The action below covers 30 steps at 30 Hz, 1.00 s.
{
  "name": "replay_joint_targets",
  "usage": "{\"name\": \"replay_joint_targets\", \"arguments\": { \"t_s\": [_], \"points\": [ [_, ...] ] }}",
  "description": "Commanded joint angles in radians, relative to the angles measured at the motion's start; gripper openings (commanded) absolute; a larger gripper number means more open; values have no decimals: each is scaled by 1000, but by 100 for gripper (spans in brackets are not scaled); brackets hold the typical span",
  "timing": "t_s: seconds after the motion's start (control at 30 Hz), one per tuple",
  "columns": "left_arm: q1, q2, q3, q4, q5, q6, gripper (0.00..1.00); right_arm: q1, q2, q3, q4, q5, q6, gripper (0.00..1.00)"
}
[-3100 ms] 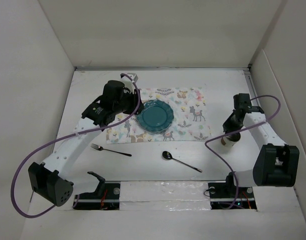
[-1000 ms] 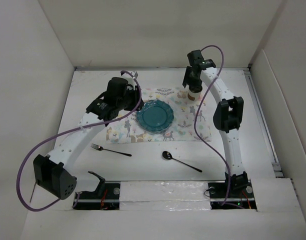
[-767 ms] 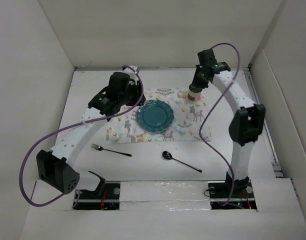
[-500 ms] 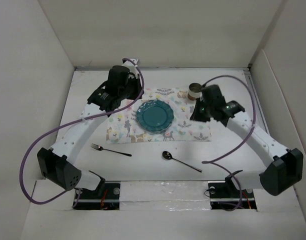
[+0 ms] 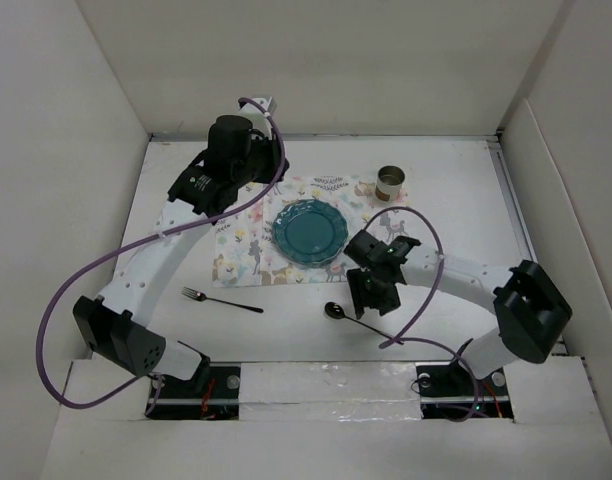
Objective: Set the dinner table for one person
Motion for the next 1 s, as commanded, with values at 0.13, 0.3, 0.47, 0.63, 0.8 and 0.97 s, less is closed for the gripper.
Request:
{"name": "replay_joint_targets", "arguments": {
  "t_s": [0.13,0.3,0.47,0.63,0.8,0.97],
  "points": [
    [25,-69,-33,38,8,6,9,71,100,71,-60,69,-35,63],
    [25,-89,-42,44,0,1,9,80,177,102,-32,89,-47,60],
    [25,-105,-43,41,-20,7,10,99,232,92,17,86,-46,53],
    [25,-114,-42,39,-37,9,10,129,262,77,60,101,-15,39],
    [25,-106,-45,39,-37,7,10,178,257,80,90,112,11,9],
    [25,-100,-46,33,-38,7,10,214,196,95,60,116,28,0]
  ]
}}
